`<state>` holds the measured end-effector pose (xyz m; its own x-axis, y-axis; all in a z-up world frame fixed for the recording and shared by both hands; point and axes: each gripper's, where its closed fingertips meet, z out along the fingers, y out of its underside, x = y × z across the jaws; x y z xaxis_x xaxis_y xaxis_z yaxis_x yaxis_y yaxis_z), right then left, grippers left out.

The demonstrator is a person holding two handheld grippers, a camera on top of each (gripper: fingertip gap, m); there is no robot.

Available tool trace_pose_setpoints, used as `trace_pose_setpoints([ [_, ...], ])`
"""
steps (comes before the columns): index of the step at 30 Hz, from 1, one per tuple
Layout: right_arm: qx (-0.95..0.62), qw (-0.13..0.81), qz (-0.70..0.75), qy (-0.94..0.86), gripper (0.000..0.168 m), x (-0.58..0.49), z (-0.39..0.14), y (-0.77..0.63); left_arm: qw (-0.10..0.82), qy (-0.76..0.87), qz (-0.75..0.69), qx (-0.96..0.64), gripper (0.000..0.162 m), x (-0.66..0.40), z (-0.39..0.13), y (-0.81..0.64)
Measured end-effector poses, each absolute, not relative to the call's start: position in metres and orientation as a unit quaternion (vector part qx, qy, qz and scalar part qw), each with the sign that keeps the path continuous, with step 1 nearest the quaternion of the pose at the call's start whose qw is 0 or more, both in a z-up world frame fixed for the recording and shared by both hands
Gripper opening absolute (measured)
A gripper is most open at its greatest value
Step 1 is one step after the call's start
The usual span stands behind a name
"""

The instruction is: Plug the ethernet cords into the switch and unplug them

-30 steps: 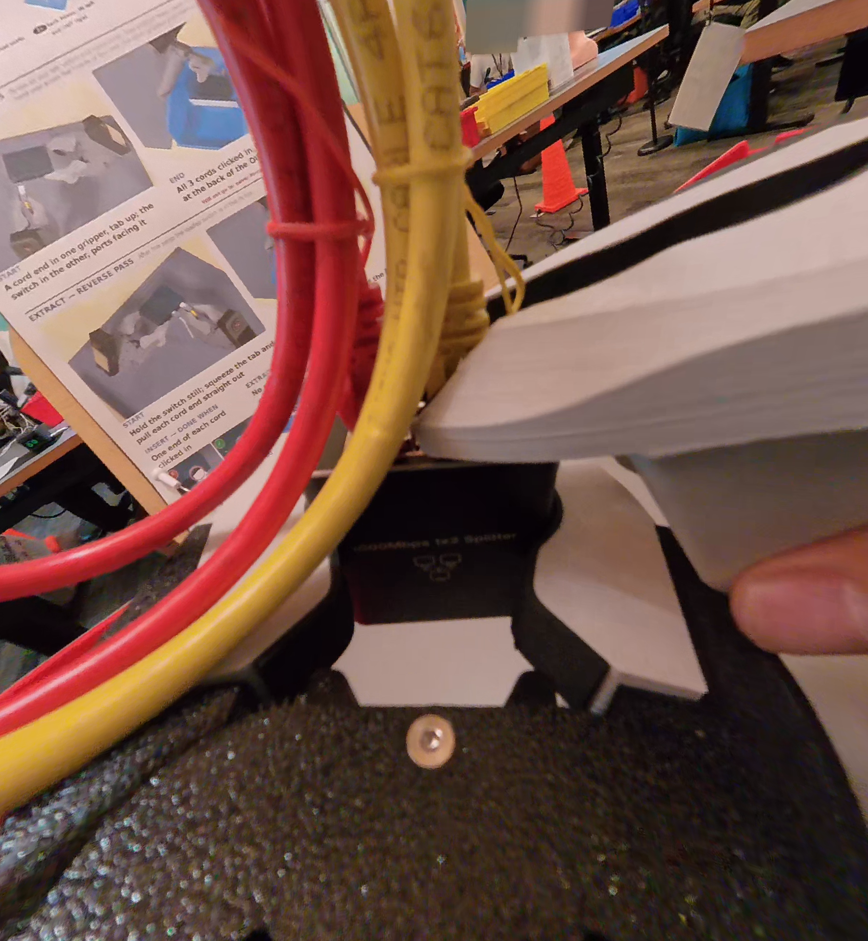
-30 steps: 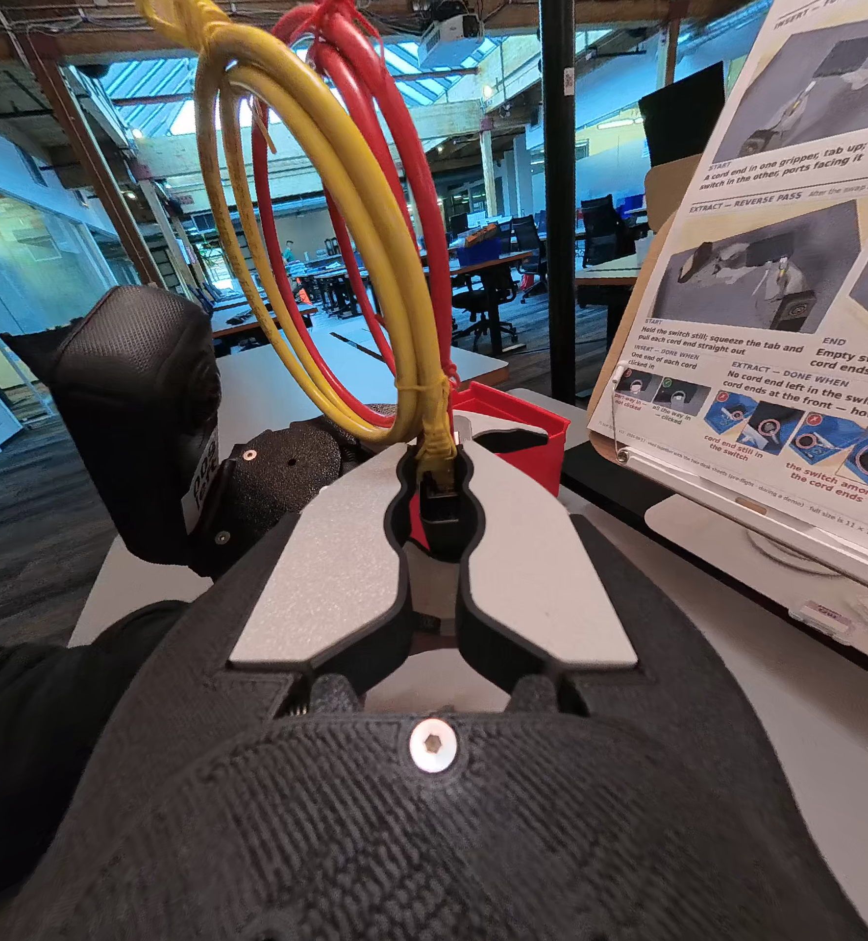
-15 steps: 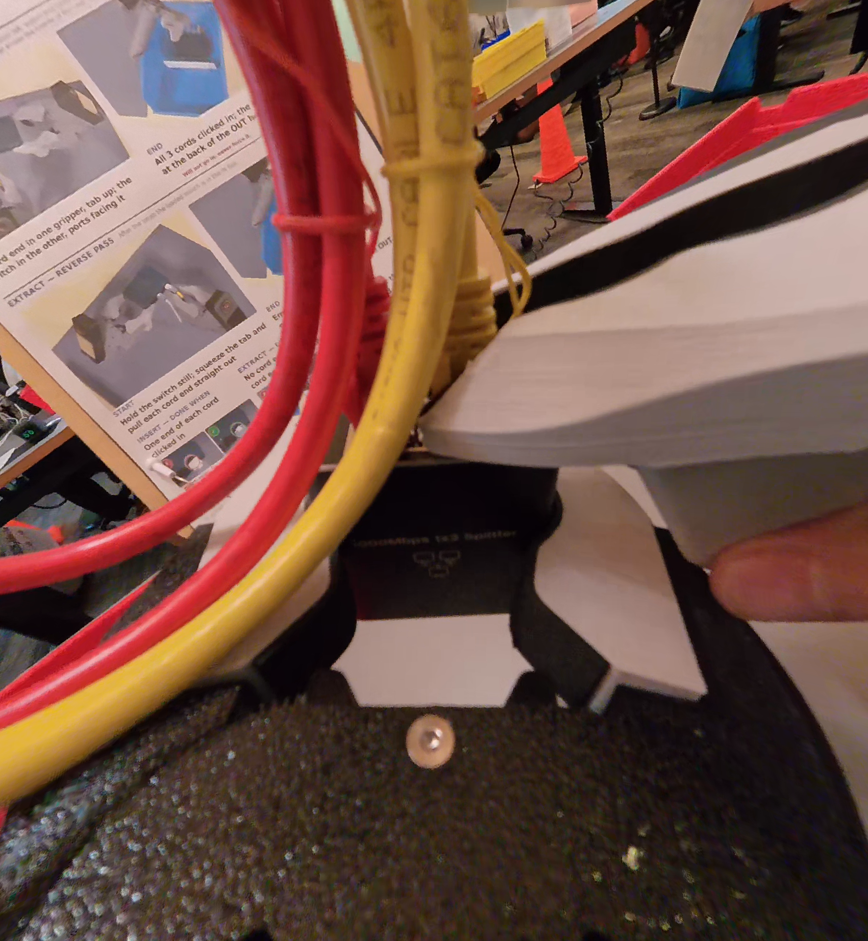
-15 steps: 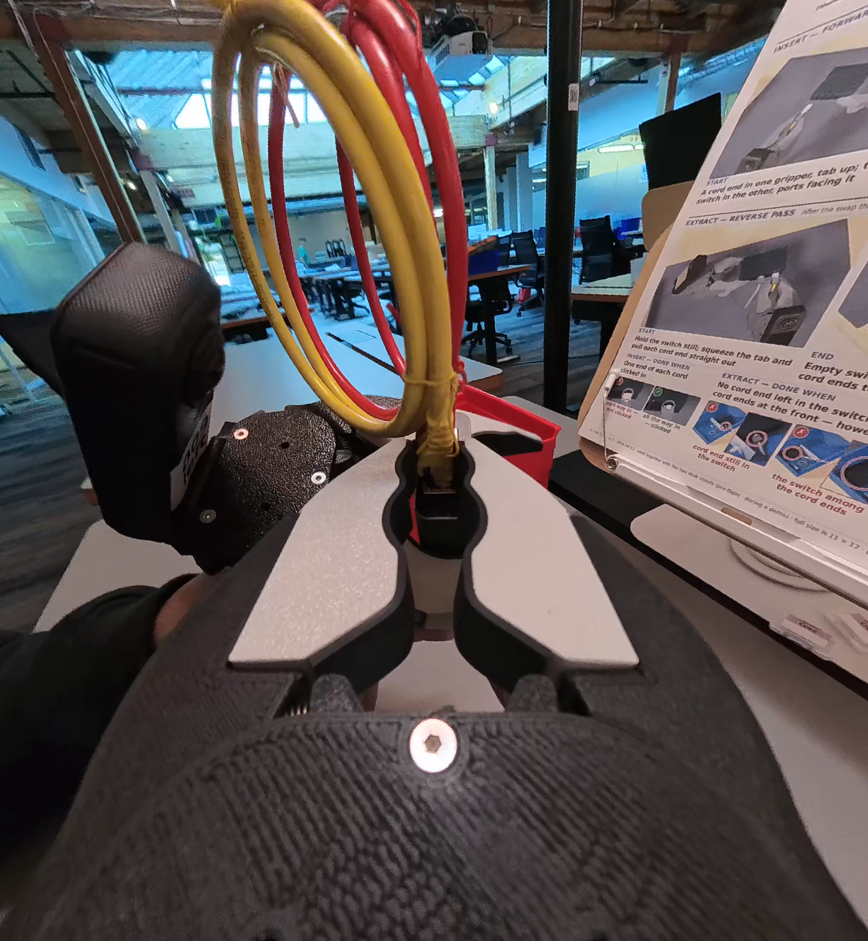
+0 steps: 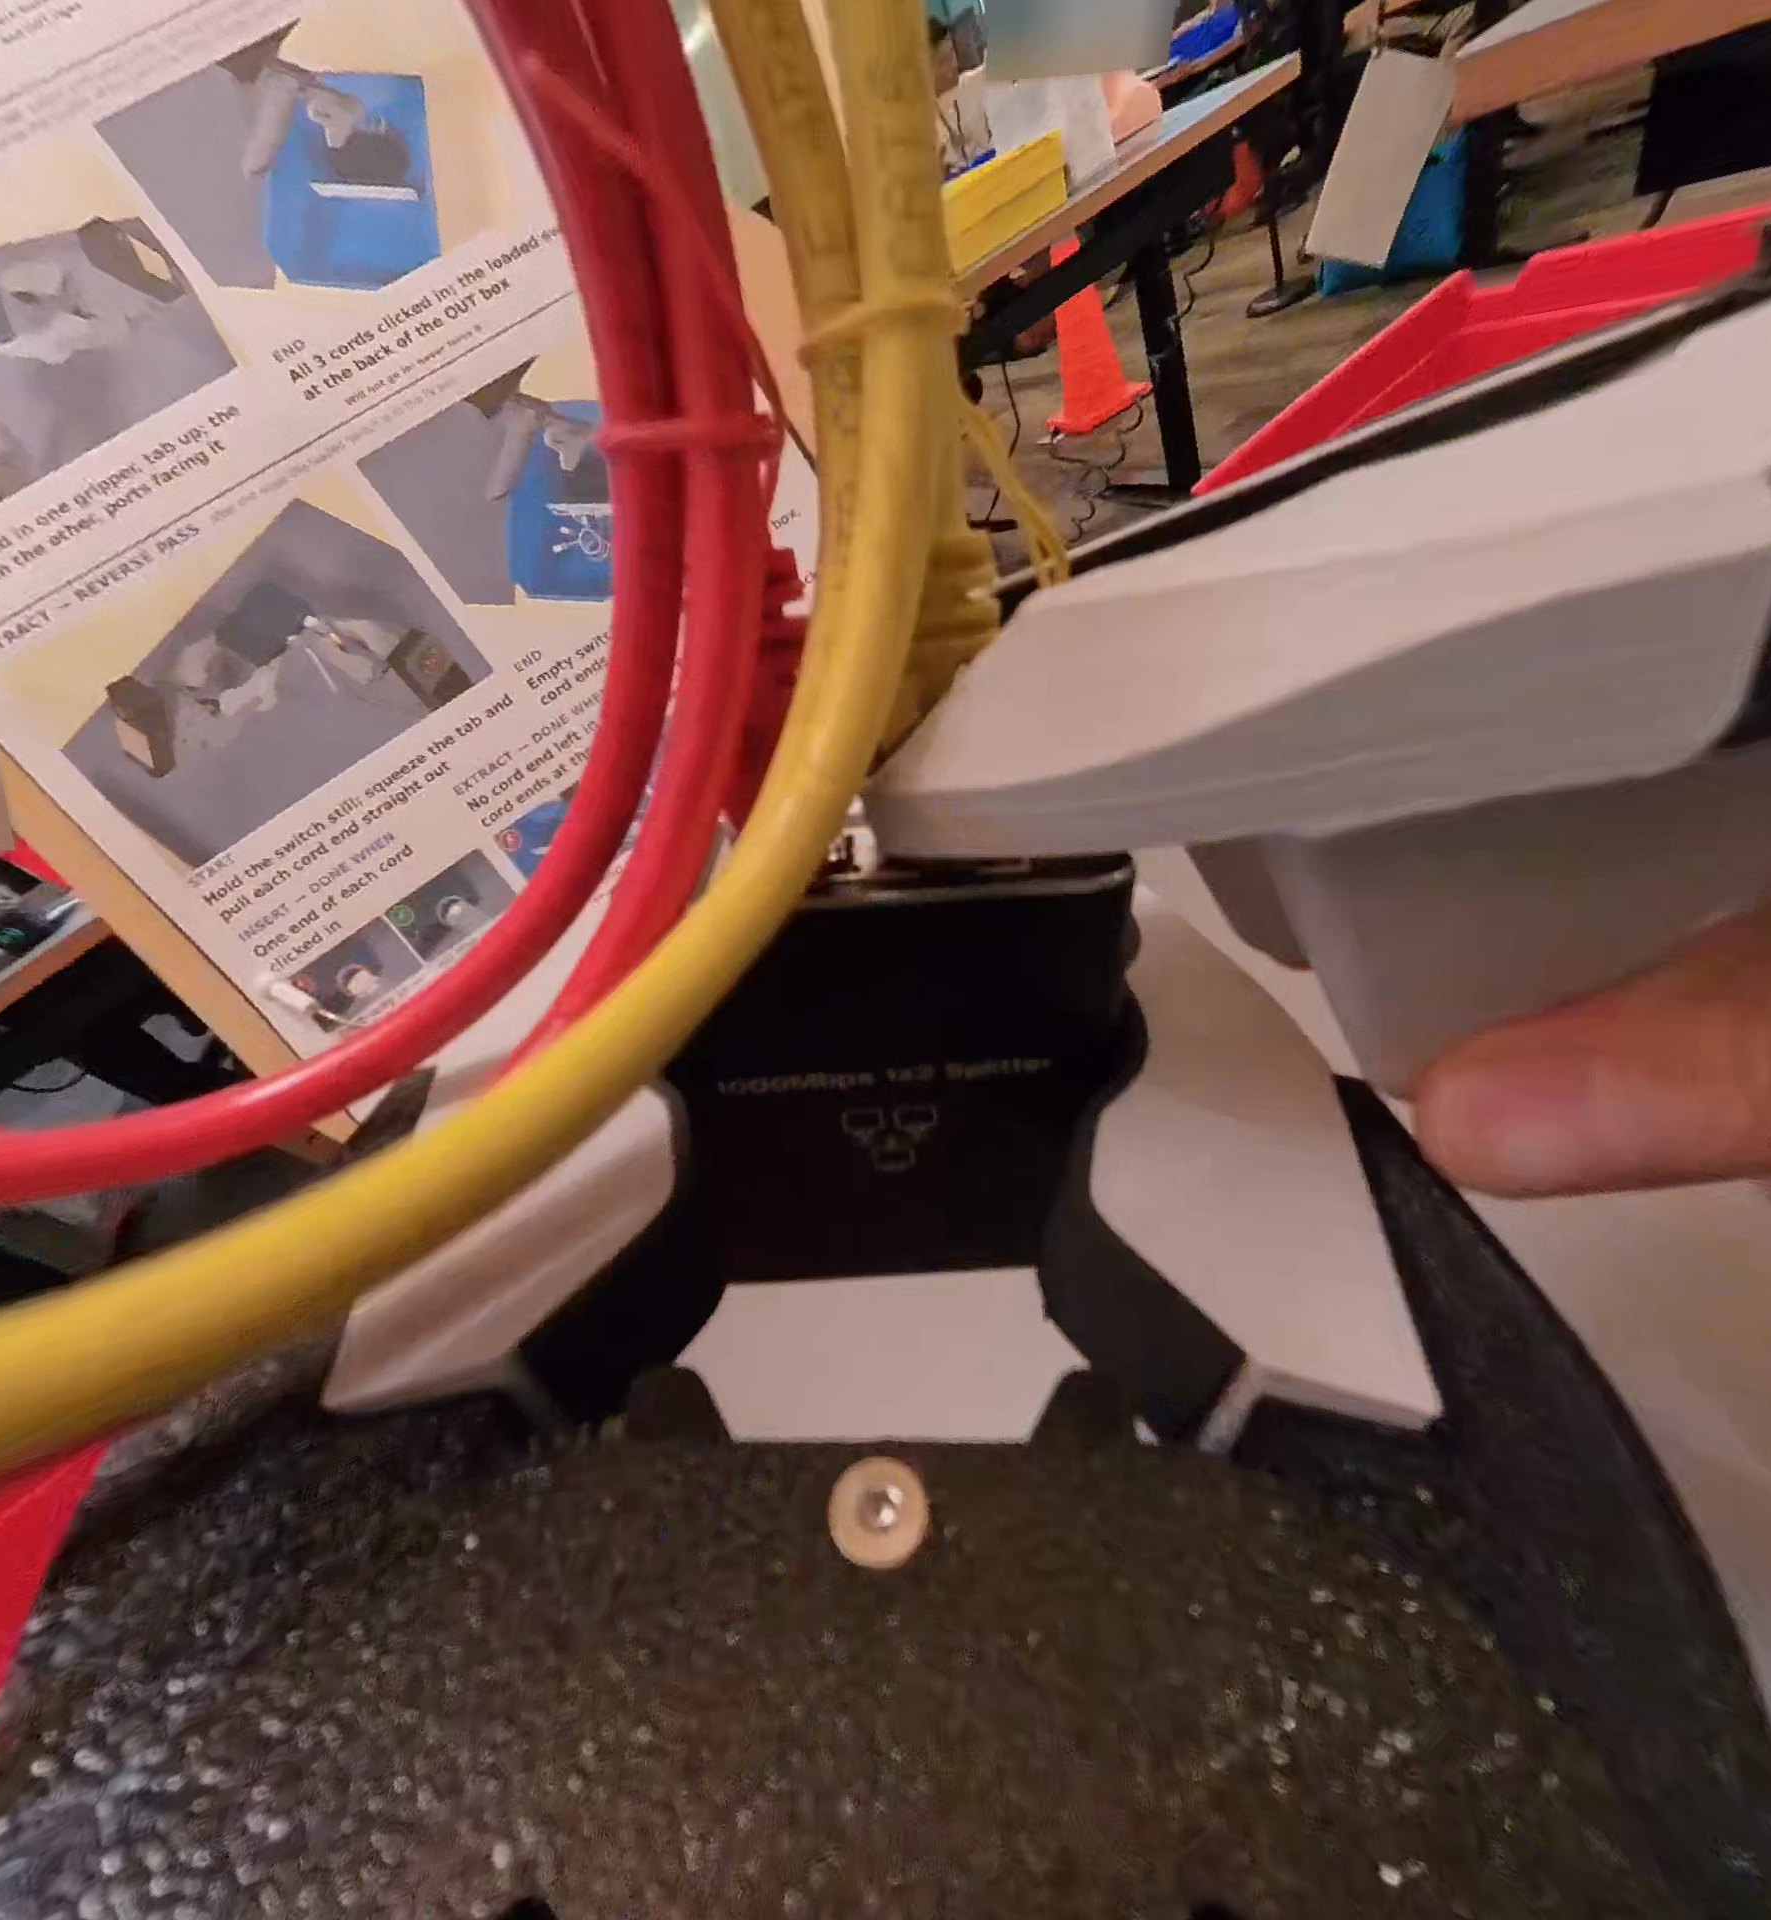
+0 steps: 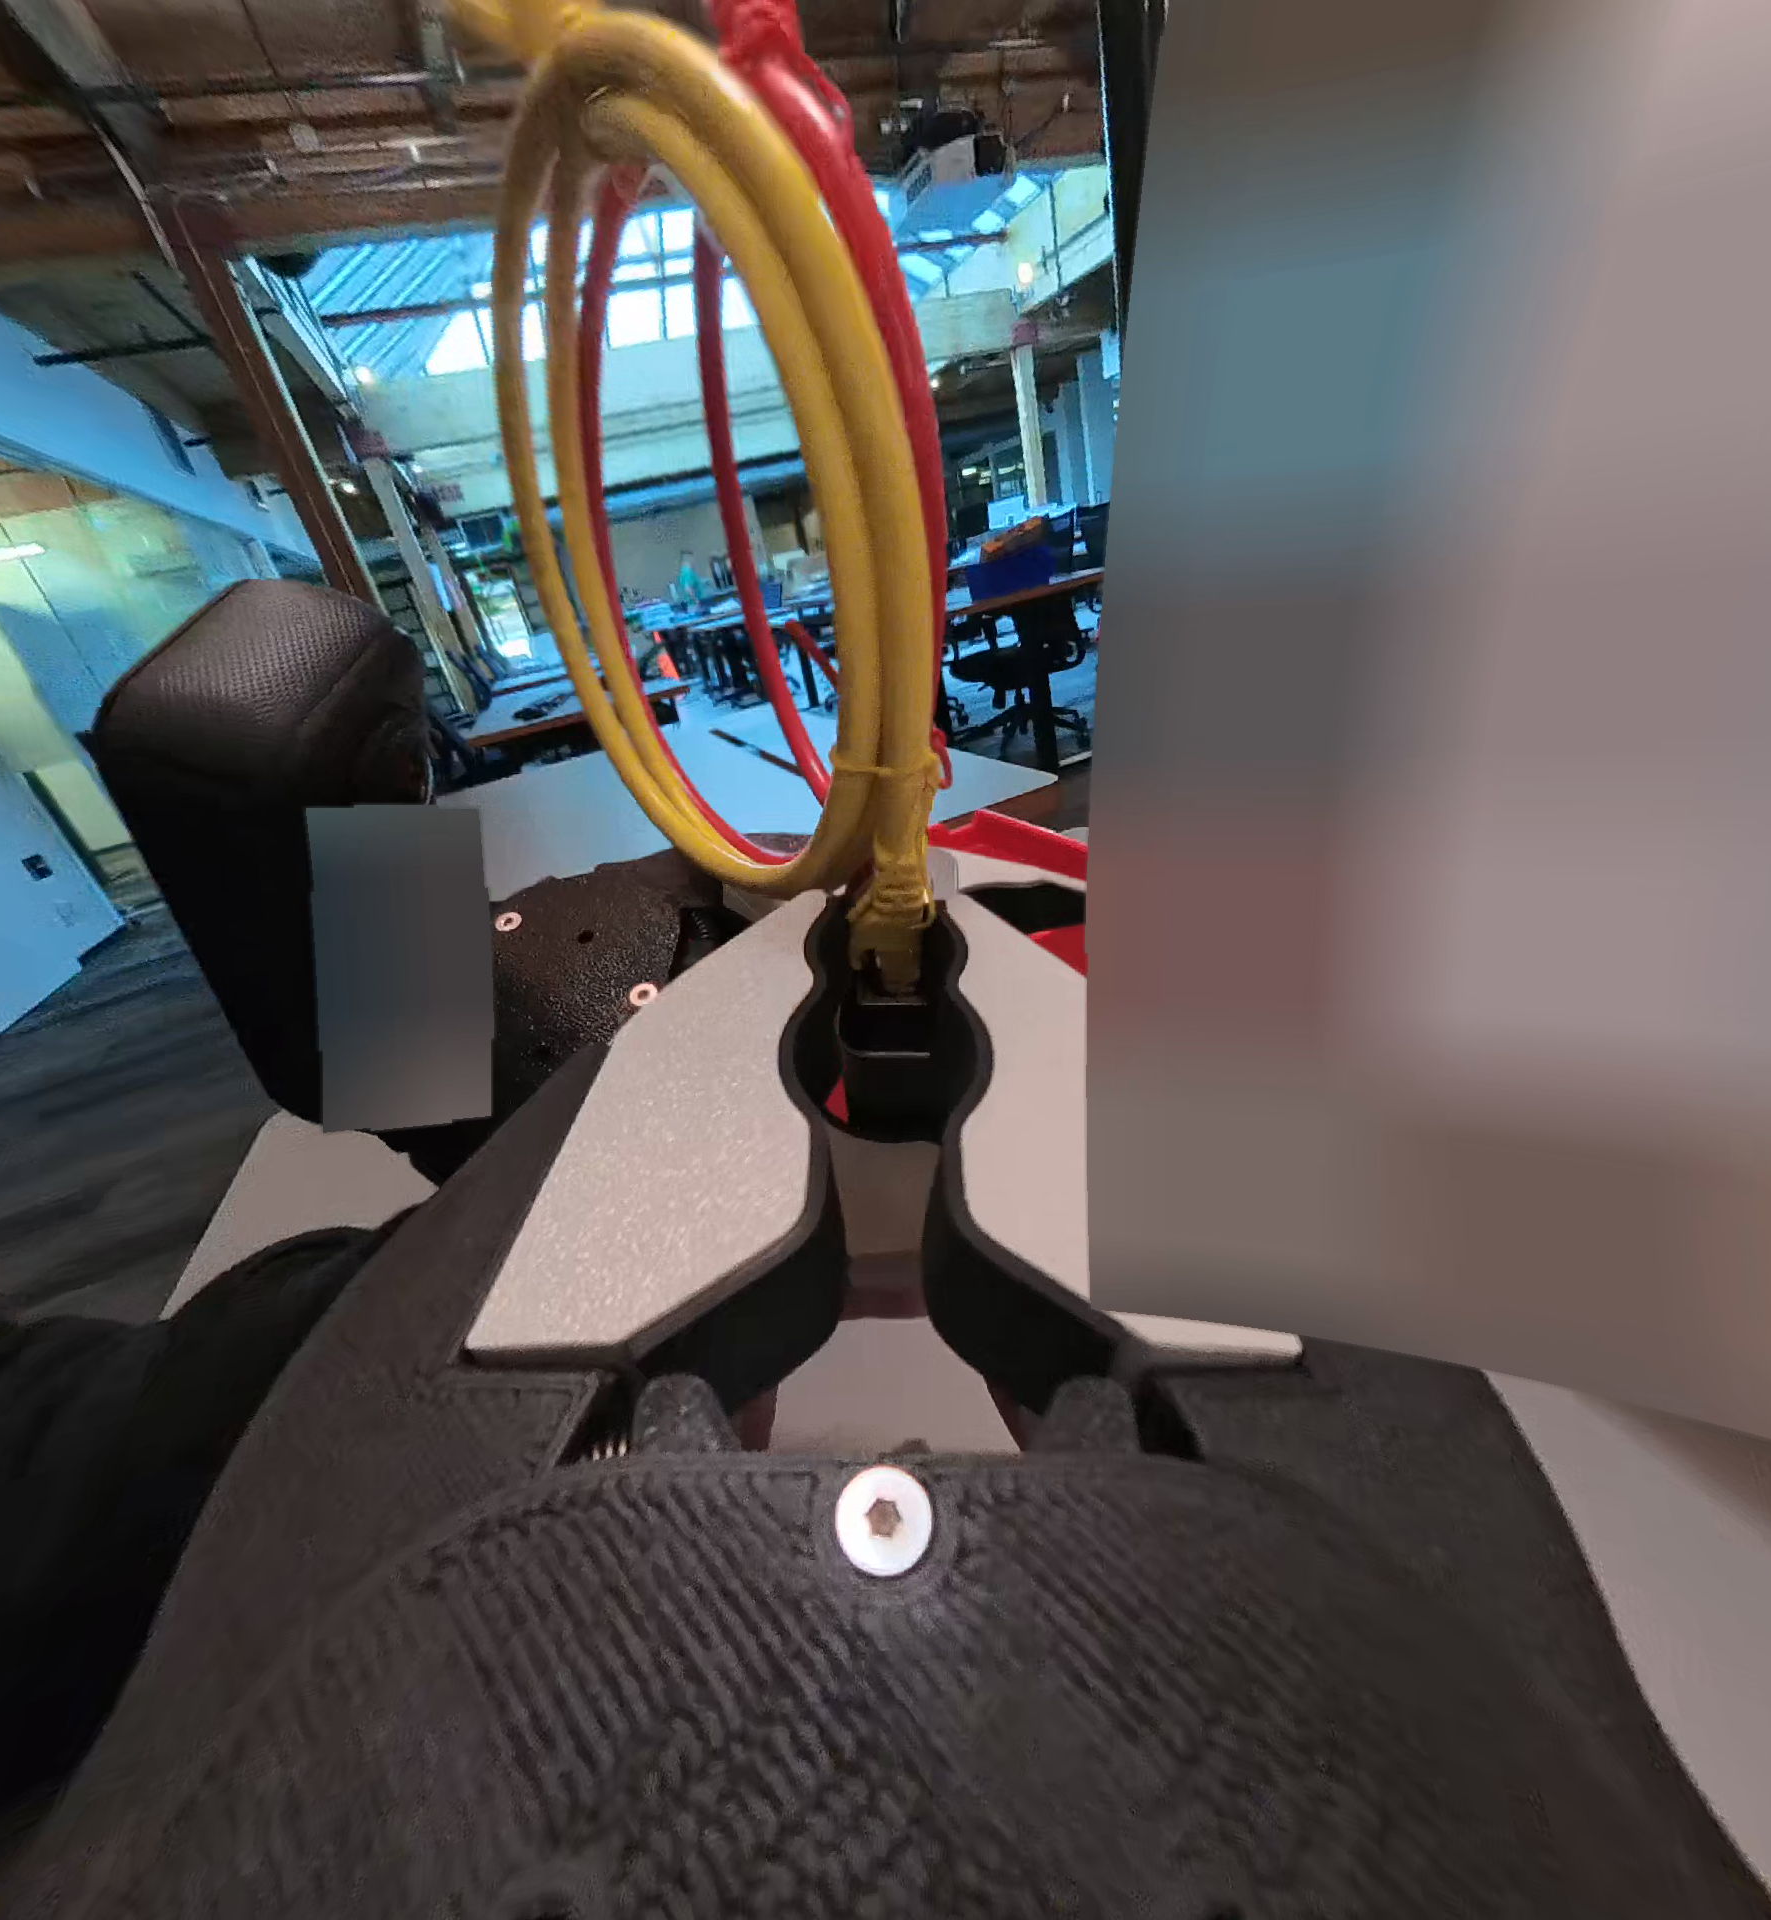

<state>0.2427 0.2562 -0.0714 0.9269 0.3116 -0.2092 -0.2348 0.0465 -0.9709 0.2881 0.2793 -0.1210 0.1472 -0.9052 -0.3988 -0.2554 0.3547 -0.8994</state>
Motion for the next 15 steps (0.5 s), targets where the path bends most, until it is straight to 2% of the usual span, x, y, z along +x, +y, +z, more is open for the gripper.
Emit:
trace_pose_setpoints([
  [6,-0.633,0.722,0.279,0.004,0.015,0.242,-0.069,0.256,0.613,0.590,-0.230,-0.472,0.075,0.284,-0.116,0.286],
  [11,-0.659,0.716,0.229,0.000,0.015,0.247,-0.076,0.258,0.576,0.592,-0.282,-0.488,0.076,0.290,-0.126,0.280],
  [15,-0.664,0.713,0.222,-0.009,0.015,0.246,-0.077,0.258,0.616,0.599,-0.202,-0.471,0.077,0.286,-0.122,0.290],
])
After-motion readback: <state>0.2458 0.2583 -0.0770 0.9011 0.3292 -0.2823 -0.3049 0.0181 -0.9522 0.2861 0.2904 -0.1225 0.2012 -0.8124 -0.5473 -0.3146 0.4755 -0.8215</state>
